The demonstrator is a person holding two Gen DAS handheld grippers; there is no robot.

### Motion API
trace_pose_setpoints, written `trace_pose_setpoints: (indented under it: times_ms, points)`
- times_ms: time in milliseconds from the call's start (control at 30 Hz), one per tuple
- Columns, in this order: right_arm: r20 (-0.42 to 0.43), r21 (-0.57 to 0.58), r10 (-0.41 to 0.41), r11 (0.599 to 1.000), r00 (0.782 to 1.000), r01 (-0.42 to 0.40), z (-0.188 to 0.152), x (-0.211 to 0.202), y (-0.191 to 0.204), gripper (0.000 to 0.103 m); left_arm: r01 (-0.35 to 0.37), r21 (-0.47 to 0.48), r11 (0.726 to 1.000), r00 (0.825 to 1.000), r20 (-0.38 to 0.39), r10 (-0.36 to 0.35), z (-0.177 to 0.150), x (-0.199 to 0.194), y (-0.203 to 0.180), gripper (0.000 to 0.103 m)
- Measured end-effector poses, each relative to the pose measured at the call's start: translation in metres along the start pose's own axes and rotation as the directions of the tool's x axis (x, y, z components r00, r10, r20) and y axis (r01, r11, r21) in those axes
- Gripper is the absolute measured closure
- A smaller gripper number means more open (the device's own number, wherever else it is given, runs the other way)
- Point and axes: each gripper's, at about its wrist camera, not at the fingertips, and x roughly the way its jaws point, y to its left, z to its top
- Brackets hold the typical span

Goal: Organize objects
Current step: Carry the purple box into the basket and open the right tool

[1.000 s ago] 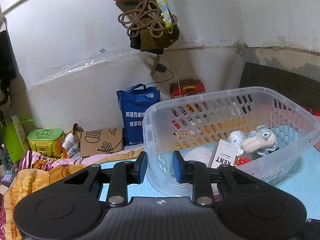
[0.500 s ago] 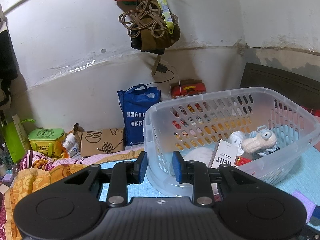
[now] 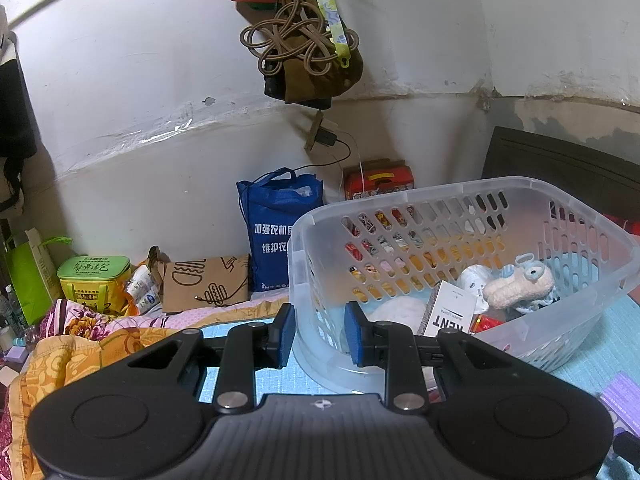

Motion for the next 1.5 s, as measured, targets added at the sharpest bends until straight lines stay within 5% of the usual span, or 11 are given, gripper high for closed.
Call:
trace_pose_setpoints:
  times_ms: [400, 700, 900, 1200, 1233, 1333, 1500]
  points:
    - [0.034, 0.024, 0.011, 1.0, 0.999, -0.012, 0.008, -0.014, -0.003, 0.059, 0.001, -0.001, 1.0, 1.0, 0.0, -0.001, 0.0, 0.0, 0.001, 0.072]
    - [0.189, -0.006, 0.055, 0.998, 0.98, -0.055, 0.064, -0.048, -0.001, 0.059, 0.002, -0.002, 1.0, 1.0, -0.001, -0.002, 0.001, 0.0, 0.001, 0.072]
    - [0.136, -0.055, 0.105, 0.994, 0.985, -0.098, 0.13, -0.001, 0.013, 0.059, 0.003, -0.003, 1.0, 1.0, -0.001, -0.003, 0.001, 0.0, 0.001, 0.072]
    - [0.008, -0.108, -0.072, 0.992, 0.997, 0.072, 0.156, 0.091, 0.029, 0.059, 0.008, -0.002, 1.0, 1.0, -0.002, -0.008, 0.0, 0.001, 0.001, 0.072]
    - [0.017, -0.117, -0.073, 0.99, 0.997, 0.075, 0.155, 0.096, 0.028, 0.056, 0.009, -0.003, 1.0, 1.0, -0.001, -0.009, 0.0, 0.001, 0.002, 0.072]
    - [0.017, -0.143, -0.127, 0.981, 0.992, 0.128, 0.153, 0.102, 0.029, 0.015, 0.01, -0.003, 1.0, 1.0, -0.003, -0.01, 0.0, 0.001, 0.002, 0.072]
    - [0.078, -0.085, -0.101, 0.991, 0.992, 0.107, 0.146, 0.072, 0.017, 0.014, 0.011, -0.003, 1.0, 1.0, -0.004, -0.011, 0.0, 0.001, 0.002, 0.072]
